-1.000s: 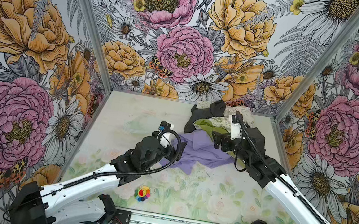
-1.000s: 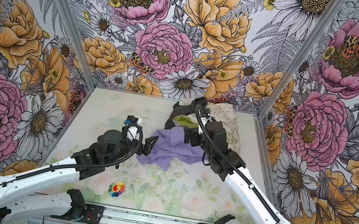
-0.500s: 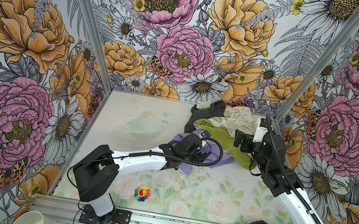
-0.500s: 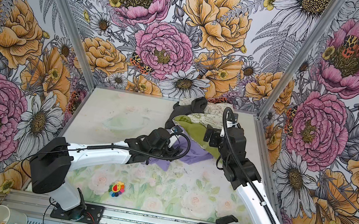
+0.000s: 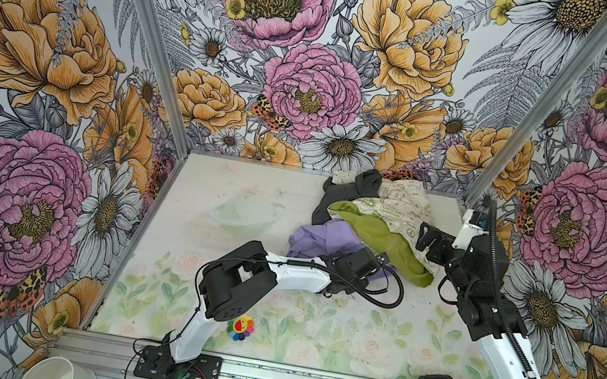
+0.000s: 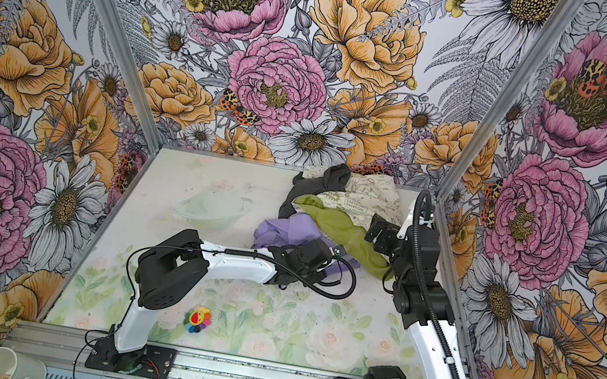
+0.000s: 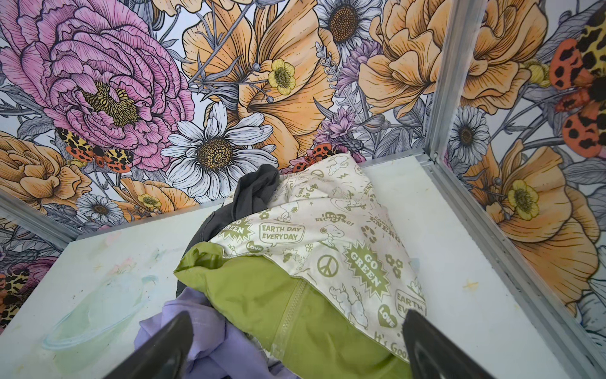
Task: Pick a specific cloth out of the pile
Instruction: 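Grasp the lavender shirt with the left gripper while the right gripper releases and withdraws, then lift the lavender shirt with the left gripper and carry it away from the pile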
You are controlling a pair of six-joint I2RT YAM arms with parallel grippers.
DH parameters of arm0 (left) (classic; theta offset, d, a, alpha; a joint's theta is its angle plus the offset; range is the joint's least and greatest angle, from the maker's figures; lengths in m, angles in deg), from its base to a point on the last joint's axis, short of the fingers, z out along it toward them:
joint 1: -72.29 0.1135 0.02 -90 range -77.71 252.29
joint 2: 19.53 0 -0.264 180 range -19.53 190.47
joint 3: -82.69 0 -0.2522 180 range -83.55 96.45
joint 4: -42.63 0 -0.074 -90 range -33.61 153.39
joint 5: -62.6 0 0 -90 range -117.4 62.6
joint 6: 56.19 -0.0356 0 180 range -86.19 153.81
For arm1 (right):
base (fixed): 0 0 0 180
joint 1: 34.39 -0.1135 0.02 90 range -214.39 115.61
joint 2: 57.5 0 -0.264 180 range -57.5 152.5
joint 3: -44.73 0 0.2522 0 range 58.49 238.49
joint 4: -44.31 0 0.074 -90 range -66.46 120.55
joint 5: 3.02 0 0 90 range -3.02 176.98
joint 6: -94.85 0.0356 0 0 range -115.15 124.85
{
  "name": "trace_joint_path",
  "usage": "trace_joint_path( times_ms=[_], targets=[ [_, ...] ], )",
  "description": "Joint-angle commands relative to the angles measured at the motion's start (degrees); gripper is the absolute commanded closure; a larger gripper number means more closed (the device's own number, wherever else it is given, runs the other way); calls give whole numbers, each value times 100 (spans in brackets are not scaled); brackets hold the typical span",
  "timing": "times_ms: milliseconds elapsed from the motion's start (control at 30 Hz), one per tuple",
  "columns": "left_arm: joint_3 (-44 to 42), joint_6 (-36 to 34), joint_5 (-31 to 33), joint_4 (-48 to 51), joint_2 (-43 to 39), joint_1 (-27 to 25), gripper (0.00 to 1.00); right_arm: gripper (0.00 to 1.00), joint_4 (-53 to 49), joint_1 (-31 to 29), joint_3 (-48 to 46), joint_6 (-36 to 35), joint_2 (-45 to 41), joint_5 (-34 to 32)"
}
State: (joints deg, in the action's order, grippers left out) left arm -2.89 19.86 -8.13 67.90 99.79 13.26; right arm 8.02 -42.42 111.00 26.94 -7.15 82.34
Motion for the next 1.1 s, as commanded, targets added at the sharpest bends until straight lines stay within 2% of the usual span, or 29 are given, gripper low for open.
trace_joint_path(
  times_ms=[0,100,233,400,700,933,1067],
  targets=[
    [137,-299,617,-338,55,27,58,1,22,89,-62,129,-107,277],
    [-36,-355,899,-807,17,39,74,1,22,150,-94,138,-116,342],
    [-219,-380,1015,-1098,-216,55,100,1,22,201,-115,139,-135,421],
    [-568,-271,998,-1177,-881,56,100,1,21,264,-113,138,-133,458],
    [-1050,-19,835,-1143,-2722,157,100,1,36,315,-57,156,-133,447],
    [-883,224,645,-479,-3909,777,100,1,29,346,48,172,-179,452],
    [-683,373,274,-108,-4514,1229,100,1,32,360,75,177,-175,403]
  ],
)
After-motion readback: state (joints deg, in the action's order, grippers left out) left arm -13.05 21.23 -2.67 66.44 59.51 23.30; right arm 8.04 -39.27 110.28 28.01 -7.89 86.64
